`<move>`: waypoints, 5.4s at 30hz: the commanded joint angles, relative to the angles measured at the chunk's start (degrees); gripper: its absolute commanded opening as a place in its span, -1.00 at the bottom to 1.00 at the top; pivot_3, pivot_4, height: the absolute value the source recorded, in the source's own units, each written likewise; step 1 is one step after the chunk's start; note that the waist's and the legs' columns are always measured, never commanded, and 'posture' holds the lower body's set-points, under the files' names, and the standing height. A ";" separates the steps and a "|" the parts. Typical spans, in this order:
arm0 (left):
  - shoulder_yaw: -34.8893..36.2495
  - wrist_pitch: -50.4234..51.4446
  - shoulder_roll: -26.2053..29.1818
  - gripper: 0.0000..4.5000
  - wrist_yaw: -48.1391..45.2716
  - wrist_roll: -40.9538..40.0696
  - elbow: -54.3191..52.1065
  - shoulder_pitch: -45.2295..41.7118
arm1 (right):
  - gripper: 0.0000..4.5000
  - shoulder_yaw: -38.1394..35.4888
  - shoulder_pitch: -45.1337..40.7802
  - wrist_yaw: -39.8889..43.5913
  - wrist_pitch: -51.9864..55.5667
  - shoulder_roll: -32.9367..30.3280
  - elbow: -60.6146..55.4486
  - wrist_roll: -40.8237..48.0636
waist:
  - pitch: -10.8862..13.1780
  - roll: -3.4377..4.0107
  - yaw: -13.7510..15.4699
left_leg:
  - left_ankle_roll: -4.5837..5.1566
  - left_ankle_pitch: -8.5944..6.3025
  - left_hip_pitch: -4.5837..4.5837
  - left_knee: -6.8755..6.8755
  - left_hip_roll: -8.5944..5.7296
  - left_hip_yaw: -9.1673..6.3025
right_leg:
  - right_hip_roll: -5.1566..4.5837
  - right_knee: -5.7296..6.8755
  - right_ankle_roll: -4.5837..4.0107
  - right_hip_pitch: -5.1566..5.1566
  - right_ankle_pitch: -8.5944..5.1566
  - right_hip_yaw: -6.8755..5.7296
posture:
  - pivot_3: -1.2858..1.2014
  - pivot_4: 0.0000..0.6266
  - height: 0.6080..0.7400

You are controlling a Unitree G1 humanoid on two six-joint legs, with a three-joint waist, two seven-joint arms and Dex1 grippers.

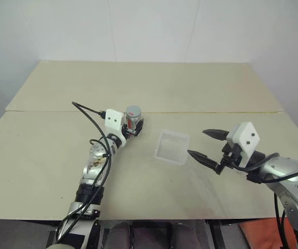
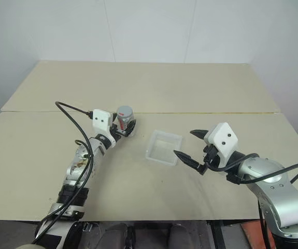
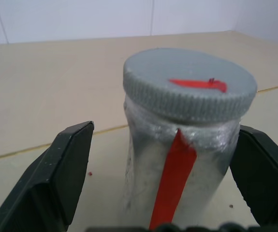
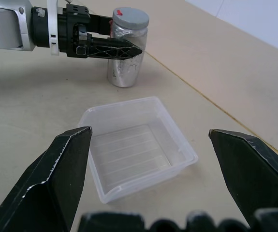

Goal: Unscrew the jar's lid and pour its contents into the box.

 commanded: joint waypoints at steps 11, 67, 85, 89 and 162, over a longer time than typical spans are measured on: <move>-1.71 -10.65 -0.04 0.32 -1.01 3.57 6.56 -3.30 | 1.00 -1.96 -0.11 -0.86 -0.92 0.06 -2.66 0.86 | 0.01 -0.01 0.00 | 0.00 0.00 -0.02 0.00 0.00 -0.01 | 0.00 -0.01 0.00 0.00 0.00 -0.03 | 0.03 -0.52 1.00; -2.76 2.16 17.34 -0.11 -61.83 -18.20 1.49 -11.43 | 0.30 19.76 -38.06 -8.31 13.99 21.18 12.29 4.96 | 0.03 0.01 -0.65 | -0.01 0.02 -0.39 0.18 0.06 -0.09 | 0.05 0.27 0.01 -0.19 0.01 -0.26 | 0.03 -0.52 1.00; -7.31 2.36 22.41 -0.11 -73.01 -26.64 5.60 -16.12 | 0.21 20.68 -38.46 25.30 0.26 14.45 23.29 9.09 | 0.04 0.02 -0.89 | 0.03 0.00 -0.47 0.20 0.06 -0.11 | 0.06 0.21 0.02 -0.21 0.01 -0.30 | 0.03 -0.52 1.00; -10.58 1.72 24.61 -0.11 -73.01 -30.44 2.91 -15.75 | 0.21 22.48 -43.08 38.39 -4.35 14.95 32.90 8.86 | 0.08 0.04 -1.53 | 0.02 0.01 -0.46 0.22 0.09 -0.11 | 0.08 0.31 0.02 -0.27 0.01 -0.23 | 0.03 -0.52 1.00; -1.70 4.11 24.53 -0.11 -63.01 -21.84 -2.86 -7.08 | 0.97 19.09 -31.06 -8.00 4.20 20.68 10.70 -7.56 | 0.09 0.06 -1.51 | -0.09 0.07 -1.23 0.77 0.17 -0.10 | 0.12 0.79 0.03 -1.06 0.01 -0.22 | 0.03 -0.52 1.00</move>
